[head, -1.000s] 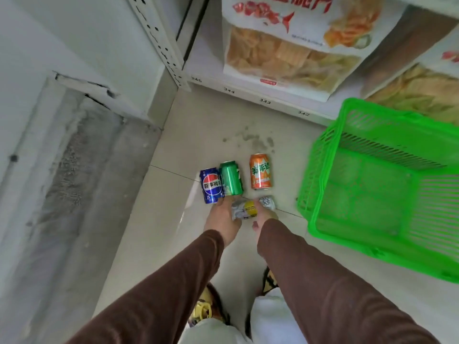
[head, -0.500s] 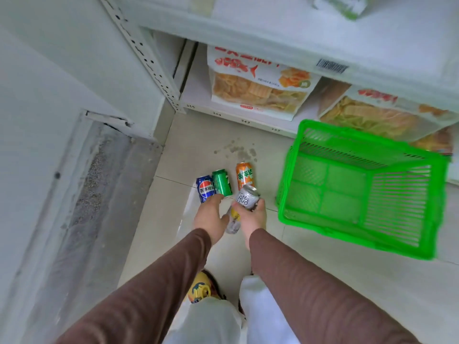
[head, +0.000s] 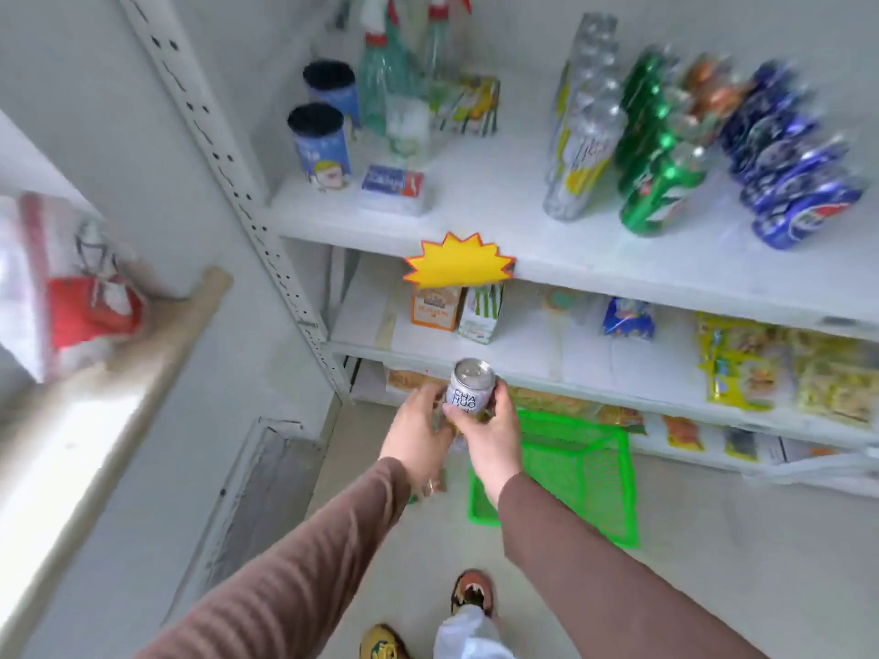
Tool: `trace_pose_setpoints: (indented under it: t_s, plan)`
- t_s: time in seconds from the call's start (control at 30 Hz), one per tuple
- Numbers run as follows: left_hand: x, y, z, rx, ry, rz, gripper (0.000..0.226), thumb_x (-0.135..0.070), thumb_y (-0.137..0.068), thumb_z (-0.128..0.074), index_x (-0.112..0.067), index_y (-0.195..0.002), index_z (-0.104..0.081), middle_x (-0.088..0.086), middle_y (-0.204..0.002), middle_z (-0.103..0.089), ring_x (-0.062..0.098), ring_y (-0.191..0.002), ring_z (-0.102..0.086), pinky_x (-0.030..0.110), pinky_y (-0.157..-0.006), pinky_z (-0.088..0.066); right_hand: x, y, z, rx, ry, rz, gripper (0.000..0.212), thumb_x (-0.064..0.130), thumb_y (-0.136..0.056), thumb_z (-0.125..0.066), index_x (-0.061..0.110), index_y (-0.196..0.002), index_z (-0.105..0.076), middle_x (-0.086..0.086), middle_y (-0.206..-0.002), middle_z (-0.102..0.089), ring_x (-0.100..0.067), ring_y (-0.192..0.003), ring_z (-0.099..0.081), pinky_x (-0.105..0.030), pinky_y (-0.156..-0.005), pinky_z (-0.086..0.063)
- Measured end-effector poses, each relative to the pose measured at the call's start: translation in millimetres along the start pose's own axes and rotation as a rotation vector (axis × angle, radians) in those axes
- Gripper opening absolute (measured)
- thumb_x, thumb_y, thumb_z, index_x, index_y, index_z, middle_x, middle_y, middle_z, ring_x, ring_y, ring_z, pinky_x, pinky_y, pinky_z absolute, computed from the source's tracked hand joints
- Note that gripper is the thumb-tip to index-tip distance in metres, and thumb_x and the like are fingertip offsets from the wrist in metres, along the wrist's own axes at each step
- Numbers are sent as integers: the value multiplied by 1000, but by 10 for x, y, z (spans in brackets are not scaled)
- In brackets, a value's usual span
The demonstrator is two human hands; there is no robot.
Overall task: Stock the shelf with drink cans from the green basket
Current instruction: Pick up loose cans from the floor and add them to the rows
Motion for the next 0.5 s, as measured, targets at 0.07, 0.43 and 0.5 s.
trace_pose_setpoints:
  t_s: [0.07,0.43,0.5]
  plan:
    - [-481,-82,210,-12,29,-99,47,-11,-81,-61,-17,-127,-53,4,-121,-60,20,-112,-57,38,-95,-48,549,51,209,-16,-39,101,54,7,-74,-84,14,-121,-58,-5,-112,-70,-21,-105,-66,-40,-96,-53]
    - [-1928,-594,450,-66,42,-355,53,-9,-83,-63,-13,-133,-48,4,-126,-56,18,-111,-55,37,-96,-47,2061,-458,1275,-92,-52,417,45,21,-72,-87,32,-104,-57,5,-107,-71,-14,-106,-66,-42,-96,-55]
    - [-2037,-738,388,-74,21,-346,53,-8,-82,-63,-12,-133,-47,5,-126,-55,19,-111,-55,37,-95,-47,2156,-690,1356,-78,-27,435,46,25,-71,-88,34,-105,-58,8,-109,-71,-11,-107,-66,-42,-99,-54]
Point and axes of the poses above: each hand's wrist, its own y-axis away from the middle knuckle, its own z-axis out of the back of the hand, x = y × z, the point moved 2 cm from there along -y, towards the middle knuckle
